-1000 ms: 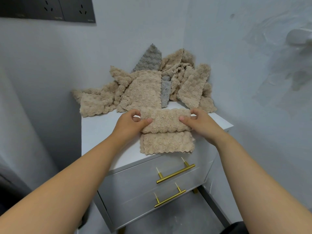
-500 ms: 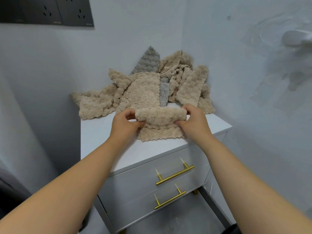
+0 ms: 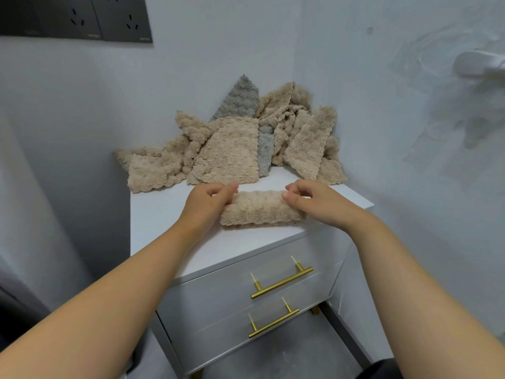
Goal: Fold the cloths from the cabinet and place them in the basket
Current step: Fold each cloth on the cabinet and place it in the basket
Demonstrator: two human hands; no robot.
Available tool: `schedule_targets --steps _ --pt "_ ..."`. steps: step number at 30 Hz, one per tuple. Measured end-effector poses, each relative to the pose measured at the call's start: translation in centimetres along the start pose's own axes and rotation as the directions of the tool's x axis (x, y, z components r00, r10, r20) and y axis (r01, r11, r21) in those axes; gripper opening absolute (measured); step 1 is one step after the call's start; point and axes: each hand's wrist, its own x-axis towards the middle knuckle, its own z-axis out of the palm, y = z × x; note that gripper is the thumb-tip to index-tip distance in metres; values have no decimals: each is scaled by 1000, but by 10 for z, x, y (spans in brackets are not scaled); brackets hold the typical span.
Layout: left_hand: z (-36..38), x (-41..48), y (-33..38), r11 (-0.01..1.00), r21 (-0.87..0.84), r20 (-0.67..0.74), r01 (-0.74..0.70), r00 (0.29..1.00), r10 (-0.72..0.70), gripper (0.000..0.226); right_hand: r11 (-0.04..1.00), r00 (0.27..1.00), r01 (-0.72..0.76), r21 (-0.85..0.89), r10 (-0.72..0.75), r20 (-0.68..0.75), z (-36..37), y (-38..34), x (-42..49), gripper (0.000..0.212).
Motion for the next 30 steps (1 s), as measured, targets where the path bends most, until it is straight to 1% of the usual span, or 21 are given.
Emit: schedule_targets --steps 3,6,7,9,10,11,13,14,16,17,19,20,21,22,23,24,25,28,30 --pt "1 2 -4 996 85 54 -20 998 16 32 1000 1000 -21 -8 21 -16 5 1 2 25" --pt "-1 5 -7 980 197 108 -10 994 -11 24 1000 1000 -27 0 27 -10 5 4 4 24" --pt "-3 6 -6 972 234 125 1 992 -31 25 999 999 -36 5 36 -7 4 5 4 21" --pt "-8 9 -6 947 320 184 22 979 -85 47 997 997 -73 19 73 1 4 8 4 8" --pt "-10 10 -5 931 364 218 28 969 -114 56 996 995 -94 12 94 15 4 10 4 12" --pt "-11 11 -5 923 385 248 27 960 -132 58 993 992 -117 -8 117 43 3 10 3 25" --pt "-12 10 -1 920 391 293 -1 948 -124 45 989 985 -150 -7 150 89 2 10 2 48" --pt "-11 11 0 921 390 301 -15 947 -112 40 986 982 -164 29 160 99 1 11 1 52" --pt "-11 13 -1 932 363 291 23 947 -136 37 977 979 -182 109 169 117 0 13 0 49" --pt "-12 13 -2 939 337 293 64 941 -170 42 971 978 -187 152 170 124 0 13 0 44" --pt "-13 12 -3 960 250 296 127 934 -201 71 951 979 -191 244 168 113 1 12 1 25" --pt "-13 12 -5 968 206 282 145 938 -200 79 940 982 -182 288 160 97 1 12 3 20" --pt "-13 12 -6 978 159 271 137 946 -176 69 932 985 -171 320 154 78 1 13 5 18" --pt "-11 10 -4 985 127 251 114 957 -143 48 929 988 -153 337 146 46 2 15 8 21" --pt "-10 8 -4 990 106 224 97 967 -119 31 929 990 -138 344 144 9 2 17 10 30" --pt "-7 6 -2 992 95 192 80 977 -97 25 922 989 -128 364 147 -26 3 17 11 38" --pt "-6 5 -1 994 89 169 70 982 -84 24 912 986 -127 391 160 -53 4 16 11 38" --pt "1 3 2 997 74 124 39 991 -48 24 872 978 -112 476 182 -103 8 16 12 29" --pt "9 3 3 997 72 90 8 996 -15 25 864 970 -87 496 187 -157 10 11 13 21"
